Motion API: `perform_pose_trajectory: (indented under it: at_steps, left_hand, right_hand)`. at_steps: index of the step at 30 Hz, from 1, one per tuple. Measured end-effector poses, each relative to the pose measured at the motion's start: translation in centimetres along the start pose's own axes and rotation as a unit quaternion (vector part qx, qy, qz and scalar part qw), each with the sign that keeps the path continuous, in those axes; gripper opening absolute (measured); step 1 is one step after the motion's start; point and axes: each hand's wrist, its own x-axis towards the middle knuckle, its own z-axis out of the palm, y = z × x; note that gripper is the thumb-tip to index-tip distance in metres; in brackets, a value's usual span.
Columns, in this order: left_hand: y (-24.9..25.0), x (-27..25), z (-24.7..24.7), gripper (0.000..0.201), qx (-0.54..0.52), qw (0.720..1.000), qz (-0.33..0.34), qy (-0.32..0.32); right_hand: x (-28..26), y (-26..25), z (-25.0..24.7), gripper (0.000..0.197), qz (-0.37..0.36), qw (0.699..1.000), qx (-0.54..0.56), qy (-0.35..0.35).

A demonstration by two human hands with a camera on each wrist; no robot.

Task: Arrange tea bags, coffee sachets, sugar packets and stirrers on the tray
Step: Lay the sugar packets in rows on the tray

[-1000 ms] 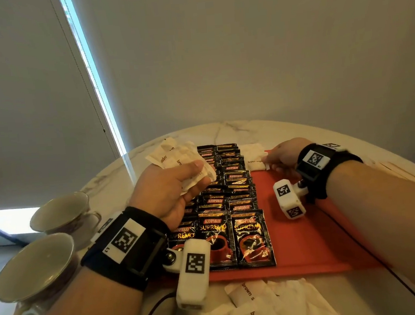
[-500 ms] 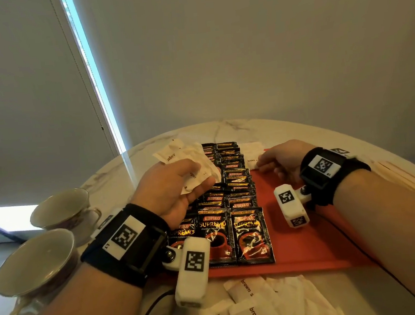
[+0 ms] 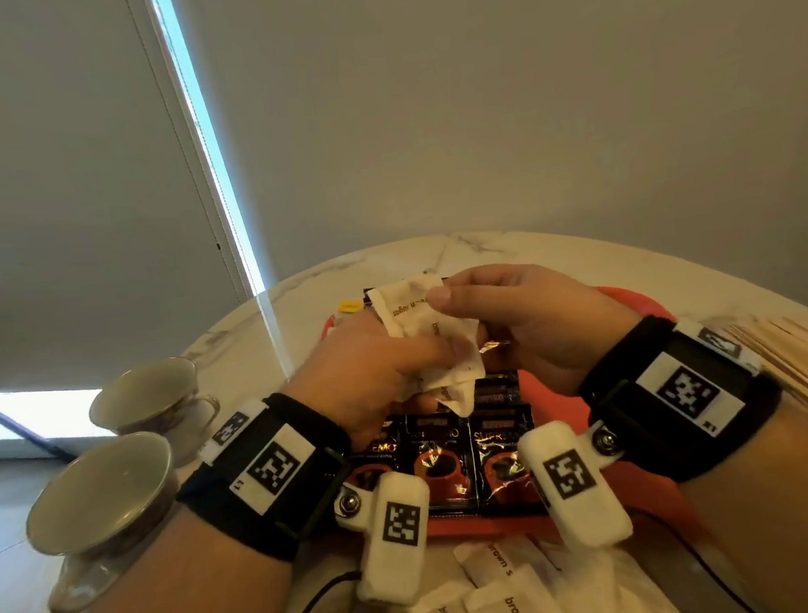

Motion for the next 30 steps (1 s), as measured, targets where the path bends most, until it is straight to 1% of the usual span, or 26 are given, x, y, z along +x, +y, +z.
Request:
perform_pose_trajectory:
  at_steps: [4,6,7,9,10,13,16,18,20,21,23,25,27,29,30]
  left_hand:
    - [-0.1,0.1,-0.3,0.039,0.04,0.998,-0.015,-0.042]
    - [0.0,-0.1,-0.1,0.036,0.039,0.998,-0.033,-0.048]
    - [0.0,-0.1,0.0,0.033,0.027,0.998,-0.047,-0.039]
    - [0.2,-0.2,0.0,0.029,-0.02,0.997,-0.081,-0.004]
    - [0.3,-0.1,-0.1,0.029,-0.047,0.994,-0.094,0.017]
    - [0.7,0.3,-0.6,0.033,-0.124,0.981,-0.113,0.099]
    - [0.7,0.6,-0.7,0.035,-0.193,0.964,-0.101,0.156]
    - [0.8,0.6,-0.5,0.033,-0.218,0.956,-0.088,0.178]
    - [0.8,0.5,-0.4,0.028,-0.21,0.96,-0.074,0.169]
    - [0.8,0.5,-0.4,0.032,-0.195,0.967,-0.064,0.153]
    - [0.6,0.4,-0.4,0.049,-0.144,0.982,-0.034,0.114]
    - [0.4,0.3,-0.5,0.056,-0.095,0.991,-0.008,0.094]
    - [0.3,0.2,-0.6,0.051,-0.082,0.992,0.0,0.1]
    - [0.4,0.3,-0.6,0.04,-0.095,0.99,0.005,0.106]
    - [0.5,0.3,-0.5,0.034,-0.107,0.988,0.009,0.109]
  right_hand:
    - [-0.1,-0.4,0.2,0.035,-0.018,0.999,0.05,-0.005]
    - [0.1,-0.5,0.5,0.021,-0.027,0.996,0.081,0.014]
    - [0.1,-0.6,0.7,0.016,-0.031,0.994,0.096,0.032]
    - [0.4,-0.7,0.8,0.016,-0.046,0.99,0.117,0.069]
    - [0.5,-0.7,0.7,0.016,-0.055,0.986,0.134,0.084]
    - [0.6,-1.2,0.1,0.006,-0.079,0.974,0.177,0.117]
    - [0.6,-1.2,-0.4,0.01,-0.094,0.977,0.151,0.114]
    - [0.5,-1.0,-0.1,0.015,-0.09,0.986,0.107,0.087]
    - [0.4,-0.6,0.3,0.019,-0.088,0.993,0.059,0.052]
    - [0.3,-0.4,0.4,0.021,-0.089,0.994,0.04,0.04]
    - [0.3,-0.2,0.5,0.027,-0.094,0.995,0.008,0.03]
    - [0.3,-0.1,0.4,0.035,-0.103,0.994,-0.018,0.029]
    - [0.3,-0.2,0.2,0.042,-0.103,0.994,-0.03,0.027]
    - [0.4,-0.2,0.1,0.05,-0.082,0.996,-0.035,0.012]
    - [0.4,-0.3,0.0,0.051,-0.066,0.997,-0.039,0.0]
